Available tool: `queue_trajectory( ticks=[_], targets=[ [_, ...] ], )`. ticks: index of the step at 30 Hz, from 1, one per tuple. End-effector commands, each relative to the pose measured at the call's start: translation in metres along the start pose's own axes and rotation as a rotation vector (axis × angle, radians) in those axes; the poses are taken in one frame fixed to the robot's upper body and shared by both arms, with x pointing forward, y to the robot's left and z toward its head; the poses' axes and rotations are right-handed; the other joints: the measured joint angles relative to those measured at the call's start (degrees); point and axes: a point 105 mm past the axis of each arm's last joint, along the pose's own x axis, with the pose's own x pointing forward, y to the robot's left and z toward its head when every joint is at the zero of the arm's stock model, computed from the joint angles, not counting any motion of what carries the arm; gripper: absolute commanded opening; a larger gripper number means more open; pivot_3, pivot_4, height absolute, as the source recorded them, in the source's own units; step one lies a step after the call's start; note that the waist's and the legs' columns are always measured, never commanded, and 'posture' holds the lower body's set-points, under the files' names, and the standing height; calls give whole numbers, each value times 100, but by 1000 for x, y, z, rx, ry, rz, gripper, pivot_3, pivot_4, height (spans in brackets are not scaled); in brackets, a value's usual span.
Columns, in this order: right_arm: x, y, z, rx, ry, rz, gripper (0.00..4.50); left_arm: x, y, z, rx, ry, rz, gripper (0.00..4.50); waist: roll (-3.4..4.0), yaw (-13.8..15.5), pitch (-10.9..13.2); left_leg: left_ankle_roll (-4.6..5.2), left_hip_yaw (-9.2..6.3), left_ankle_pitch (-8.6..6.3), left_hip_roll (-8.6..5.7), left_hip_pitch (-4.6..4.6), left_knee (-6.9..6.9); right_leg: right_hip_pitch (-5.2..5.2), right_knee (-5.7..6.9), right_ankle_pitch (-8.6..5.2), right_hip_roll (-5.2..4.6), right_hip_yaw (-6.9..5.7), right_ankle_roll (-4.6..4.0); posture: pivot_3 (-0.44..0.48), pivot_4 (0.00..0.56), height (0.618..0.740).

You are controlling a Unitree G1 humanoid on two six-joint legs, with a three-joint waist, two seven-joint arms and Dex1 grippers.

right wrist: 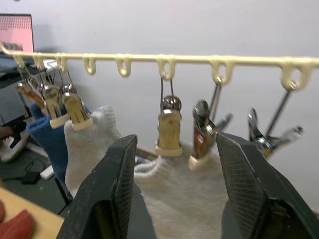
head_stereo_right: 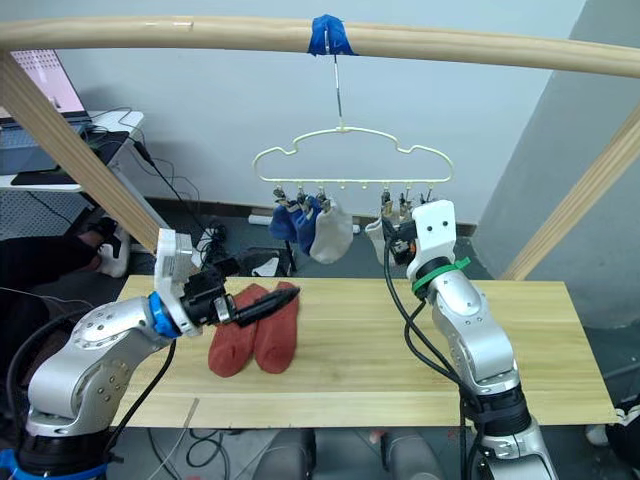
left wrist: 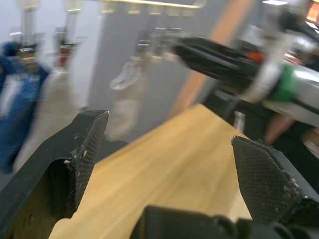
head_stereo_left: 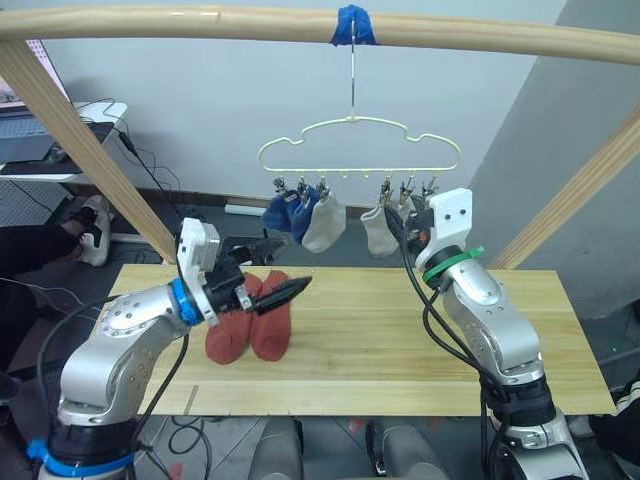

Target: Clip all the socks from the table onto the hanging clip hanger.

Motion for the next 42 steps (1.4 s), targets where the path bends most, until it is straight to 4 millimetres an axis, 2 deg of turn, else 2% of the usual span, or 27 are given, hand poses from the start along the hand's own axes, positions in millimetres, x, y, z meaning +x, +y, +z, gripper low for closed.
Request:
queue_trajectory(
  ticks=[1,8,17,33,42],
  targets=[
    [6,-1,15,-12,-69,-17,2596,-4,-3,16,64,-72,-7,4500,0,30,0,0,-1,0,0,0,0,0,1,0,0,-1,0,95,172,740],
    [10,-17,11,-36,-50,-100,2596,-2,-8,20,105,-93,19,4500,0,76,0,1,-1,0,-1,0,0,1,-2,0,-2,0,-1,117,169,740],
    [4,-17,5,-38,-22,-92,2596,1,-3,20,128,-107,49,4500,0,96,0,1,0,0,-1,0,-1,1,0,1,-1,0,-1,106,167,740],
    [17,-34,7,-34,-21,-192,2596,10,-1,18,132,-112,43,4500,0,126,0,1,1,0,-1,0,0,0,1,2,-1,0,-3,97,167,740],
    [25,-32,12,-19,-38,-189,2596,10,-1,16,135,-105,43,4500,0,132,0,1,1,0,-1,0,0,0,2,2,-1,-1,-3,99,168,740]
  ],
)
